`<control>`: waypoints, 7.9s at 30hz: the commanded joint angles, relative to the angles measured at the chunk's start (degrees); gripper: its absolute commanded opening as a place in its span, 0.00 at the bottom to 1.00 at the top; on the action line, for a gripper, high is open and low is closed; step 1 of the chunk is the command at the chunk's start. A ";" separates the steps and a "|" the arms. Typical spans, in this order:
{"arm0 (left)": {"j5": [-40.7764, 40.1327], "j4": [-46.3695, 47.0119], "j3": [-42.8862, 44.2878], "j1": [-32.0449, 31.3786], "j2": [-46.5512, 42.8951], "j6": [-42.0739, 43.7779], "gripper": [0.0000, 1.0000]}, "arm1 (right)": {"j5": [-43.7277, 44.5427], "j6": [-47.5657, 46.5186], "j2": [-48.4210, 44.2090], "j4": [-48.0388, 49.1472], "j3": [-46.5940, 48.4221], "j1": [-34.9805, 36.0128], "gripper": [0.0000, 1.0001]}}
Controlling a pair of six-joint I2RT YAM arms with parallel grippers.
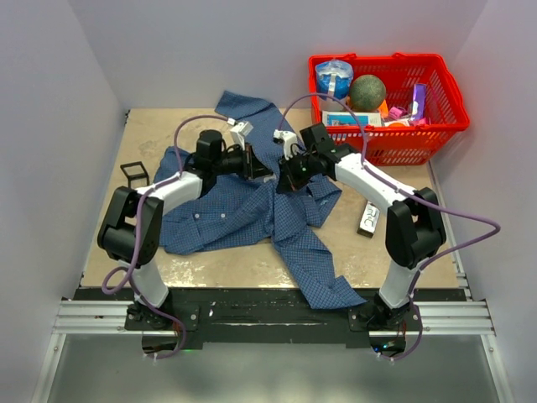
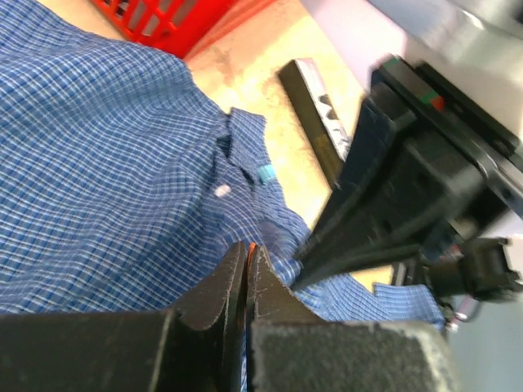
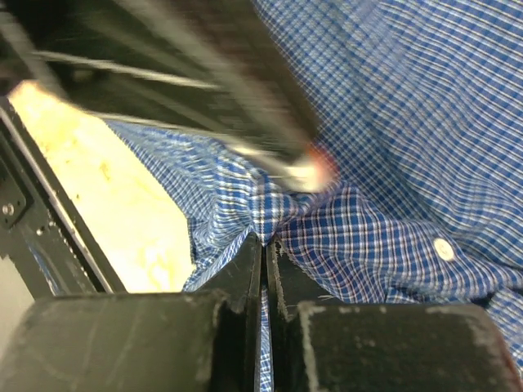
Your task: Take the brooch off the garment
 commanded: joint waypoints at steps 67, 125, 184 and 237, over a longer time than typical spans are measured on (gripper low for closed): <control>23.49 0.44 13.81 2.28 -1.10 7.12 0.00 | -21.75 -20.21 5.87 -15.12 26.99 -3.62 0.45; 25.08 6.07 15.83 1.66 -0.22 1.67 0.00 | 25.17 -13.54 1.31 -5.89 23.13 4.46 0.00; 14.27 -24.86 19.27 9.65 -3.81 29.50 0.00 | 8.58 -22.64 -7.06 -3.39 -2.97 -3.53 0.61; -29.50 -44.33 10.13 38.93 1.63 107.05 0.00 | 20.70 -20.48 4.82 -7.38 13.02 -0.63 0.62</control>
